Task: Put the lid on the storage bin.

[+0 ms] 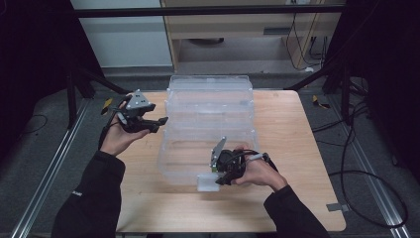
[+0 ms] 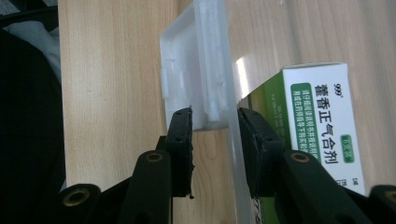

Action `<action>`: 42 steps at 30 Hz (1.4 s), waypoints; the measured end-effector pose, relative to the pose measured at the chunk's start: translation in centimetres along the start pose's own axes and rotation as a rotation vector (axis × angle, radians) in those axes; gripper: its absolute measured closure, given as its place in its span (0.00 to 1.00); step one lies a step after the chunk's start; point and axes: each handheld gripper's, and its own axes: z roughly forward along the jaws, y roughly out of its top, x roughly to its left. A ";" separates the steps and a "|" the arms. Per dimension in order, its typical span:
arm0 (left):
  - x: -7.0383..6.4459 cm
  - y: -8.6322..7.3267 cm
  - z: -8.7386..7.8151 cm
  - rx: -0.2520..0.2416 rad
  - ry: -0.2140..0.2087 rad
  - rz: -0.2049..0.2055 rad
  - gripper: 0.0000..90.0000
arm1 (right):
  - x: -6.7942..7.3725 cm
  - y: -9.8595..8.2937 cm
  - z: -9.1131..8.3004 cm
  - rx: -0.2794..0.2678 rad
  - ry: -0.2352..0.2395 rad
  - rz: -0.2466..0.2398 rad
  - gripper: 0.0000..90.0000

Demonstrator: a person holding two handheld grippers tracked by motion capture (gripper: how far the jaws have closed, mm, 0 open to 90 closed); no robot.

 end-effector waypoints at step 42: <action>-0.7 5.7 4.5 0.099 -0.140 0.264 0.42 | -0.1 -0.1 0.0 -0.010 0.007 -0.004 0.75</action>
